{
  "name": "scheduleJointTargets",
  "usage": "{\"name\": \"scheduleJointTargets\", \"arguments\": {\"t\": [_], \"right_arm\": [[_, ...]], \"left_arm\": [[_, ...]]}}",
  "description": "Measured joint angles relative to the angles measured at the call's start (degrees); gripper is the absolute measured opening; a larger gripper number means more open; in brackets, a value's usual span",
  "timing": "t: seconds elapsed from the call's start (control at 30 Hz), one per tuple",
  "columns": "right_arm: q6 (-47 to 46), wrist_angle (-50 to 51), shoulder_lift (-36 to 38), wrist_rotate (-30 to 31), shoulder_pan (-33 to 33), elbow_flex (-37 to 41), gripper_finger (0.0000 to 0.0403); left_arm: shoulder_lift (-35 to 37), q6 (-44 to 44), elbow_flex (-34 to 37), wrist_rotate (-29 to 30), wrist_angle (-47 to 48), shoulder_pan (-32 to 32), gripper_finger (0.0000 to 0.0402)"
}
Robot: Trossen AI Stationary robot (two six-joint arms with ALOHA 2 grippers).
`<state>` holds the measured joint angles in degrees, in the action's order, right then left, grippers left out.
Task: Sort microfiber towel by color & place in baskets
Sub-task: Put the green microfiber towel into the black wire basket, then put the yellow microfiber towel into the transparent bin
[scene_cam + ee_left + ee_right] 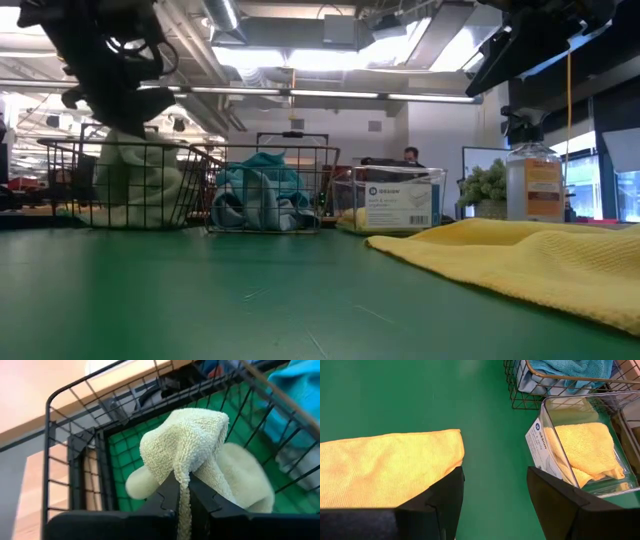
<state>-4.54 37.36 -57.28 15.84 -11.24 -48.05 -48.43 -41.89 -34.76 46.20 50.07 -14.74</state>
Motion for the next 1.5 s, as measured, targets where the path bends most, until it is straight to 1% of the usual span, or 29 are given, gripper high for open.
{"name": "scheduleJointTargets", "arguments": {"t": [0.07,0.17,0.37,0.6,0.8,0.9,1.0,1.2,1.3,1.43,1.5], "right_arm": [[0.0,0.0,0.0,0.0,0.01,0.0,0.0216],[0.02,0.0,0.0,0.0,0.0,0.0,0.0216],[0.02,0.0,0.0,-0.02,0.0,0.0,0.0216],[0.02,0.0,0.0,-0.01,-0.01,0.0,0.0216],[0.02,0.0,0.0,-0.02,-0.01,0.0,0.0216],[0.01,0.02,0.0,-0.02,0.0,0.0,0.0216],[0.02,0.02,0.0,-0.02,-0.01,0.0,0.0216],[0.02,0.0,0.0,-0.02,0.01,0.0,0.0216],[0.02,0.0,0.0,-0.02,-0.01,0.0,0.0216],[-0.07,0.0,0.0,-0.02,0.01,0.0,0.0216],[-0.1,0.0,0.0,-0.04,-0.01,0.0,0.0216]], "left_arm": [[0.01,0.01,0.0,0.04,-1.7,0.0,0.0016],[0.06,1.05,0.0,1.28,-3.45,0.0,0.0032],[0.1,1.93,0.0,4.12,-3.57,-0.66,0.0087],[0.1,1.97,0.0,4.1,-3.55,-3.35,0.0143],[0.11,1.97,0.0,3.75,-3.55,-5.47,0.0175],[0.12,1.99,-0.1,3.67,-3.91,-6.09,0.0183],[0.12,2.04,-1.94,3.62,-3.98,-6.48,0.0184],[0.12,8.05,-9.08,3.62,-4.38,-6.51,0.0184],[0.13,9.44,-13.02,3.22,-4.69,-6.51,0.0184],[0.16,9.59,-17.09,-1.51,-5.38,-6.51,0.0184],[0.16,10.79,-18.09,-4.72,-7.28,-6.45,0.0184]]}}
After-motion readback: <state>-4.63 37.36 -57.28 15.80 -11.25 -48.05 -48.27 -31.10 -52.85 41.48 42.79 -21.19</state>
